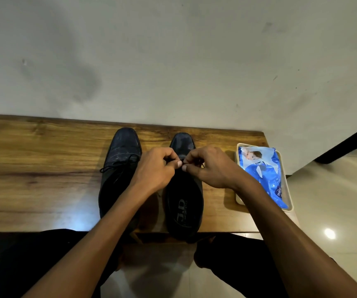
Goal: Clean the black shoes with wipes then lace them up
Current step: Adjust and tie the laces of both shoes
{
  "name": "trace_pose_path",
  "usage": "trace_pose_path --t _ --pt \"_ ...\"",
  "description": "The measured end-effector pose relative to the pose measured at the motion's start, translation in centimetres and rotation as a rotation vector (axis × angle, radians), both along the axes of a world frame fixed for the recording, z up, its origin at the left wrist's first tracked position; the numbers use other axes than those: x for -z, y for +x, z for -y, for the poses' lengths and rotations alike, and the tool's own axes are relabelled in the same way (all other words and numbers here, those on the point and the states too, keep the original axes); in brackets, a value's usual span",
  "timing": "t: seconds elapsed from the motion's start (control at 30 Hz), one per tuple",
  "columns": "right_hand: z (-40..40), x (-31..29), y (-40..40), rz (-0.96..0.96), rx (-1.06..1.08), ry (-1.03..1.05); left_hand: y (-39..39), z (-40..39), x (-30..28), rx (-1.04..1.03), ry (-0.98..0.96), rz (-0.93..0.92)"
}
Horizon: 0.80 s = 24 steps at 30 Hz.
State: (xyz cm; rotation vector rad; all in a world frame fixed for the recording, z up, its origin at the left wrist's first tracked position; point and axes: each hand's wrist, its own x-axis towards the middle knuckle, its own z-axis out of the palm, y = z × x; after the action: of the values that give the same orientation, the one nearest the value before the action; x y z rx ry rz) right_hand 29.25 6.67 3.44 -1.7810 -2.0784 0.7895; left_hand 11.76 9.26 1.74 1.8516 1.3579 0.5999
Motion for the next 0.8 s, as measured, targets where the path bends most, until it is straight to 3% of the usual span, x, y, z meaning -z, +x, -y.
trace_pose_path --t 0.47,0.8 --pt "0.2 -0.1 0.0 -0.441 0.182 -0.356 0.0 0.0 -0.1 0.028 0.016 0.012" --pt "0.2 -0.9 1.6 -0.447 0.263 -0.340 0.1 0.2 -0.1 0.005 0.006 -0.016"
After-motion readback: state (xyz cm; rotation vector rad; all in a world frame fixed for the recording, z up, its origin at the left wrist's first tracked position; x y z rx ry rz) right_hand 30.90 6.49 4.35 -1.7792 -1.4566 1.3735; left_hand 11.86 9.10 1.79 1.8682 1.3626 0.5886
